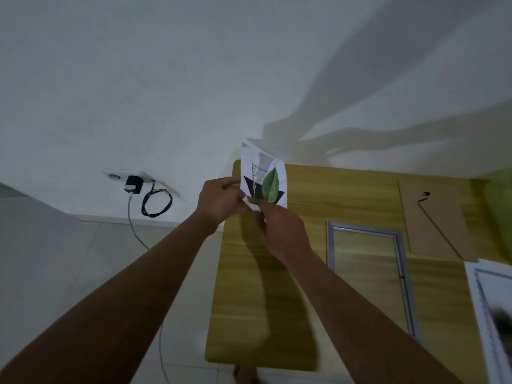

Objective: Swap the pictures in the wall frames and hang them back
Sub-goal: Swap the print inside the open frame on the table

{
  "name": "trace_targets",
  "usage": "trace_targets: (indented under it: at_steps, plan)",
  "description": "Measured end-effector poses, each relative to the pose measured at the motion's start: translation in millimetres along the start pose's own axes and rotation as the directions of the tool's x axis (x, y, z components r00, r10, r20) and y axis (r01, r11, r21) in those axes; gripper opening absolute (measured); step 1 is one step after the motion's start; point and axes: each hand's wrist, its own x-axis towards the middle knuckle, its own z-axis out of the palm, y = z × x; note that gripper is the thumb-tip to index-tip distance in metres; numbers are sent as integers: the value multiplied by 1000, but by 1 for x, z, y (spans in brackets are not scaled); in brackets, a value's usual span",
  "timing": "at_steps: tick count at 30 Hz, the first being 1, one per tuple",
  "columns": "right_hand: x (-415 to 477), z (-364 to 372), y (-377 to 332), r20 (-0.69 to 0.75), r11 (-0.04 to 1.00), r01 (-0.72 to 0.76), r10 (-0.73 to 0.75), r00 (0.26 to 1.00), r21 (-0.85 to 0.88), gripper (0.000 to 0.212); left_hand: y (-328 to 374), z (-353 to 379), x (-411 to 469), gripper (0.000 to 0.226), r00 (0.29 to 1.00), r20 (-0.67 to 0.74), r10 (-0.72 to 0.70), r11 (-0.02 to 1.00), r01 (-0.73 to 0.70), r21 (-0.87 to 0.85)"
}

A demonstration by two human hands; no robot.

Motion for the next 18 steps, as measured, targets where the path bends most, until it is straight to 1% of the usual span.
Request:
trace_targets:
  at_steps: [2,3,4,5,7,8,9,10,12,14,15,16,18]
  plan:
    - [-2,-12,0,-100,999,-44,41,994,-27,32,6,7,-5,23,1000,-10,-15,997,14,-72]
    - [-4,-18,1,-150,997,-73,72,986,2,30,8,11,-8,16,999,-26,-29,994,26,-108]
    - [-6,-26,1,-203,992,-106,118,972,68,28,7,16,-12,14,998,-46,-43,991,37,-126]
    - [-10,-34,2,-248,976,-139,179,952,170,25,5,20,-15,15,996,-65,-54,993,47,-112]
    - [-21,-53,5,-261,891,-204,327,908,406,16,-3,31,-24,34,990,-80,-113,993,109,-54]
    - [-27,-61,8,-245,831,-233,397,885,505,12,-7,37,-30,44,984,-59,-166,985,162,-59]
    - [-35,-69,13,-225,767,-252,456,861,590,9,-8,44,-37,49,976,-11,-218,972,216,-88]
    - [-43,-76,18,-195,700,-266,504,841,663,12,-9,50,-44,50,966,59,-250,958,256,-127]
    - [-62,-89,31,-106,555,-294,577,810,778,22,-10,60,-57,50,960,160,-230,949,257,-182]
    - [-83,-101,46,-1,441,-330,601,799,834,32,-11,69,-69,58,975,139,-173,960,199,-196]
    - [-93,-107,54,29,425,-341,590,807,838,38,-11,74,-75,60,984,109,-142,970,160,-183]
    - [-103,-114,62,51,431,-356,576,816,829,43,-11,79,-82,61,990,89,-108,980,121,-158]
    - [-124,-128,79,102,418,-393,568,817,819,48,-12,90,-98,62,995,89,-48,994,57,-97]
